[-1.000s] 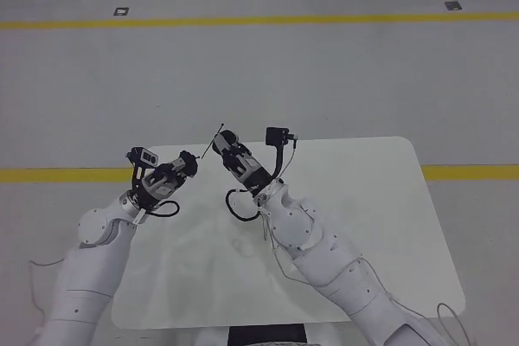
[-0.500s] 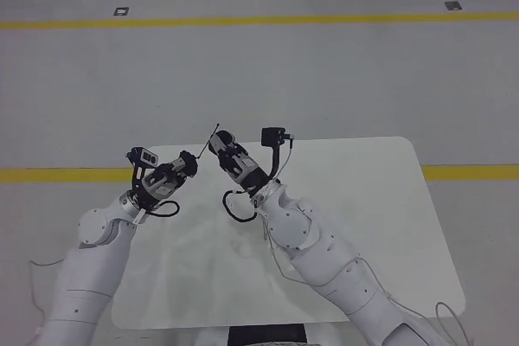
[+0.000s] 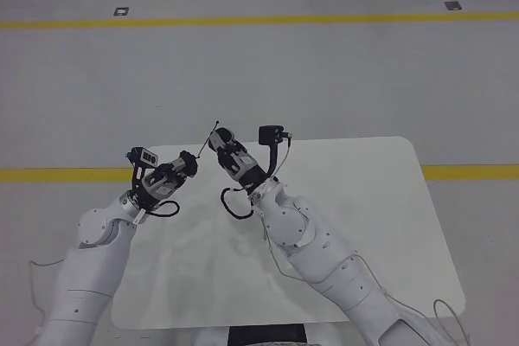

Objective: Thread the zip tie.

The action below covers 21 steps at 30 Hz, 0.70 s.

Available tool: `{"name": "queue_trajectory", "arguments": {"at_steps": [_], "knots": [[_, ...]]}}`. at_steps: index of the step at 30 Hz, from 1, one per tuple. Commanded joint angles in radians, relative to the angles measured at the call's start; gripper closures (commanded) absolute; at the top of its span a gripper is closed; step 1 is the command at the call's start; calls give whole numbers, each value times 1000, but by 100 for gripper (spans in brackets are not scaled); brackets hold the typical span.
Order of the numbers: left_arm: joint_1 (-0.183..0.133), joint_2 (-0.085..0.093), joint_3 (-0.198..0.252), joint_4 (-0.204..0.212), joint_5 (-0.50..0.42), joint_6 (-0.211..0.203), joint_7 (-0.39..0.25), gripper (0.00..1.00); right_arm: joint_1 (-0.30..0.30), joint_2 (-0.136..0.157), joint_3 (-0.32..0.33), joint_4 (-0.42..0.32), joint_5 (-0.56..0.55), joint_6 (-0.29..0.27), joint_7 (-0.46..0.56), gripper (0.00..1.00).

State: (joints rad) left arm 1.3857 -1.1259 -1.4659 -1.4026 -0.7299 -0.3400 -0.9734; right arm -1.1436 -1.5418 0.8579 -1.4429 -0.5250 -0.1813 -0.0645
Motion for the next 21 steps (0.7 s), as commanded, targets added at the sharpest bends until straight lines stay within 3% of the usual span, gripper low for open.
{"name": "queue_trajectory", "arguments": {"at_steps": [1,21], "knots": [[0,0,0,0,0,0,0,100,-1,-1,1,2,-4,1,1,100],[0,0,0,0,0,0,0,100,-8,-10,16,6,-38,-1,12,100]]}}
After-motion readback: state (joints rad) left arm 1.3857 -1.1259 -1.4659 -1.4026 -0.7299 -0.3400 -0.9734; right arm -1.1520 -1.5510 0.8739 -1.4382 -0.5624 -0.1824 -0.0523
